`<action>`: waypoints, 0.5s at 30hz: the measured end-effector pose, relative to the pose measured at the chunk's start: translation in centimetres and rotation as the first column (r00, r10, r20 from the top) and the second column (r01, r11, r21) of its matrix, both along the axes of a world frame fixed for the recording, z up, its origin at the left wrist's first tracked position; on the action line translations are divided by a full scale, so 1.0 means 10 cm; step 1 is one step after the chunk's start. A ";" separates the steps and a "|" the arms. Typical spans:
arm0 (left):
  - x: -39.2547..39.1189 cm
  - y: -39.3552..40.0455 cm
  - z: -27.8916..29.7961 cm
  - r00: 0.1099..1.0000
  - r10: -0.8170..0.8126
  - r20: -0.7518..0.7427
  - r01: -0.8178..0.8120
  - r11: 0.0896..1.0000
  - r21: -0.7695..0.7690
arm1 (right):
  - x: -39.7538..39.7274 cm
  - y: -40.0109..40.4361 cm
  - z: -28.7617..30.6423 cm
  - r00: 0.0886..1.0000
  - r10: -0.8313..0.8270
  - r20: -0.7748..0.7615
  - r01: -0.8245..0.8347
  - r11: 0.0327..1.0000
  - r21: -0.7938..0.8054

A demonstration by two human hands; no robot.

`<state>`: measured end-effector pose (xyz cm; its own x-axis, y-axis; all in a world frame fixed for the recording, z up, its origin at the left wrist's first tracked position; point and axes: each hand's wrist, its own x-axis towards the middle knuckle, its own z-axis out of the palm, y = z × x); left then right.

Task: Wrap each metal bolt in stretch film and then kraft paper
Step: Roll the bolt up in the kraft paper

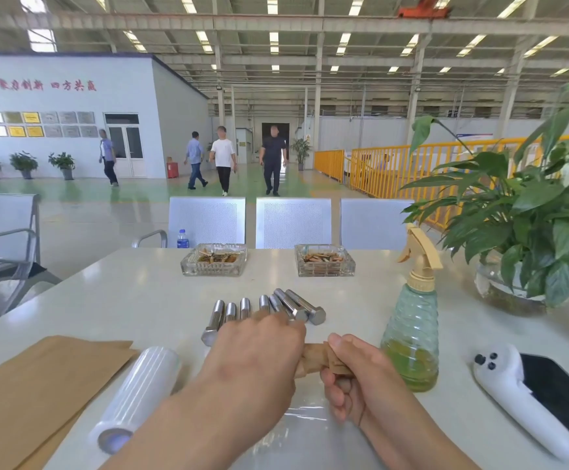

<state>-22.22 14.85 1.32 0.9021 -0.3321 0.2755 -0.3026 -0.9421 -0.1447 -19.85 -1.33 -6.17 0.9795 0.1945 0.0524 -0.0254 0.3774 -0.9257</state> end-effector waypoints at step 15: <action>0.14 -0.10 -0.24 0.998 -0.058 0.013 0.056 0.989 0.135 | -0.02 0.03 -0.02 0.993 0.119 0.028 -0.116 0.991 -0.072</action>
<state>-20.84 13.84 -1.03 0.8762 -0.4178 0.2404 -0.3515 -0.8951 -0.2742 -20.10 -1.00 -6.36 0.9477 0.3123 0.0653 -0.0360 0.3078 -0.9508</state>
